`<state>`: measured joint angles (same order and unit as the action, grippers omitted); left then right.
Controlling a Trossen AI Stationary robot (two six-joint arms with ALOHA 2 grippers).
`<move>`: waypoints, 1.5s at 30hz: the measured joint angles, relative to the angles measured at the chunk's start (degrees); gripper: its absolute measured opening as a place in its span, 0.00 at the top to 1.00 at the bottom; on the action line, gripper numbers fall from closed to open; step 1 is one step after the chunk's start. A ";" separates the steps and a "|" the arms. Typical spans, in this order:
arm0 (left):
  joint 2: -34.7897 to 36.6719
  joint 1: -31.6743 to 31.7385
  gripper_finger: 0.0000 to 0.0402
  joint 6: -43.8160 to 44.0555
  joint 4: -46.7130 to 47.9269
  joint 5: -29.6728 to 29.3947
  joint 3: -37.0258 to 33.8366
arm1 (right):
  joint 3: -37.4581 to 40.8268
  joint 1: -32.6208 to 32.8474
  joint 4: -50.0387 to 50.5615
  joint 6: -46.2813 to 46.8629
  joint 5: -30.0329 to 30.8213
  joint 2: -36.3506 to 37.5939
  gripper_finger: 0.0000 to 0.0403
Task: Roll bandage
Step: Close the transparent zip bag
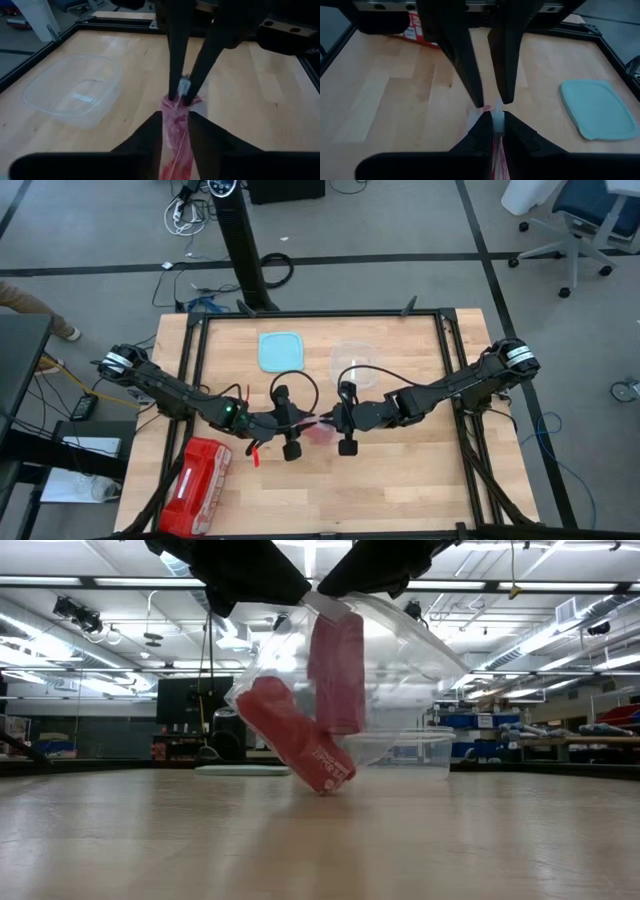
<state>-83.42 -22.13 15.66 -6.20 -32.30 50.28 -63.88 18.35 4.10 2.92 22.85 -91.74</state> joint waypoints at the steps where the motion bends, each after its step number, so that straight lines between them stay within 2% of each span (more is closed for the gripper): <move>1: 0.00 0.00 0.74 0.01 -0.17 0.01 0.00 | 0.00 -0.02 -0.04 0.02 -0.18 0.00 0.93; 5: 0.00 0.00 0.71 -0.33 -0.67 0.22 0.00 | 0.00 0.00 -0.14 0.04 -0.98 0.00 0.94; 14: -0.27 0.07 0.72 -2.07 -3.16 0.05 0.00 | 0.00 0.00 -1.07 0.02 -2.12 0.02 0.93; 19: -0.90 0.24 0.78 -3.43 -5.18 -0.57 0.09 | 0.00 0.00 -0.87 0.00 -2.21 0.02 0.94; 25: -3.64 0.75 0.97 -3.71 -6.99 0.03 0.11 | 0.24 -0.13 0.54 0.18 -2.40 -0.04 0.94; 45: -4.33 0.94 1.00 -6.05 -7.73 -2.69 0.17 | -0.11 0.23 5.21 6.72 -1.68 1.21 0.94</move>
<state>-87.75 -21.19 9.61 -13.93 -34.99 50.46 -63.99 18.58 9.31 9.64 21.17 -90.53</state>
